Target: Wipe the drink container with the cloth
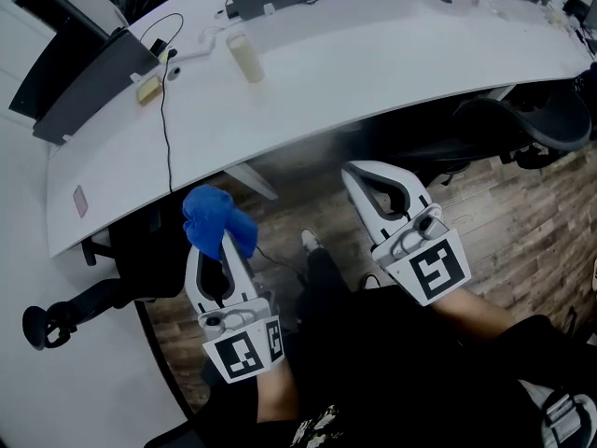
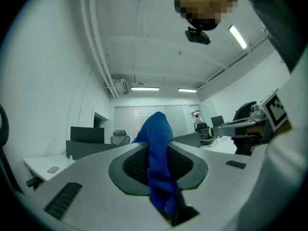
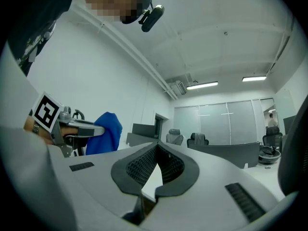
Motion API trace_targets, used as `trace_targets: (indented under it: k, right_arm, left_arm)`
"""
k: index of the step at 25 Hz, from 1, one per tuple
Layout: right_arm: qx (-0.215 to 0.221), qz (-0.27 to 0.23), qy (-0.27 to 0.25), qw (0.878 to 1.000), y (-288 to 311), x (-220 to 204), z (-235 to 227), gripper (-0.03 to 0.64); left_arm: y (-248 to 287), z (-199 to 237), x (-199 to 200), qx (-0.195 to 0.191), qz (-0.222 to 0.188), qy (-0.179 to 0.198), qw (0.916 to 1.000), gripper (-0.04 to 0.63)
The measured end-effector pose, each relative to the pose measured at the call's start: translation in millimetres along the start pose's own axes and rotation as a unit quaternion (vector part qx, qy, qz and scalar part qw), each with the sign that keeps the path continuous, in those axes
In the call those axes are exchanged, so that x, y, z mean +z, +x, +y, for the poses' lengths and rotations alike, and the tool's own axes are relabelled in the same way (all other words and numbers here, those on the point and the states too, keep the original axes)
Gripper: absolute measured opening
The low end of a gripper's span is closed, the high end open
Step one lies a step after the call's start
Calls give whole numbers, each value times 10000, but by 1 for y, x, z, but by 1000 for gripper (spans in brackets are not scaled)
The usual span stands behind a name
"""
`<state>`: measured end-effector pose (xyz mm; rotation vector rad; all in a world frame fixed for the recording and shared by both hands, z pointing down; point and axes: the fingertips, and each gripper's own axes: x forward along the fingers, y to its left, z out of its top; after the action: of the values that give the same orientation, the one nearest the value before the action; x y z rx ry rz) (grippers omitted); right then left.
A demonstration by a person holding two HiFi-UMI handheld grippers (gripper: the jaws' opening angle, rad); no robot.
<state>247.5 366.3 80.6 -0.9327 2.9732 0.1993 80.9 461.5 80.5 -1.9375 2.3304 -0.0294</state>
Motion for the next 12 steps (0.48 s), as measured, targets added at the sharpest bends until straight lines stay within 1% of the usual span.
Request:
trace_targets:
  k: [5,12]
  right_arm:
    - [24,36,-84,10000,46,2,-4,-11]
    - [40,81,-148,9998,112,5,-4,-9]
  left_arm:
    - [38,26,-2,-39,-77,-155,9998,77]
    - [81,72,-4,-68,-65,-194,9998,77]
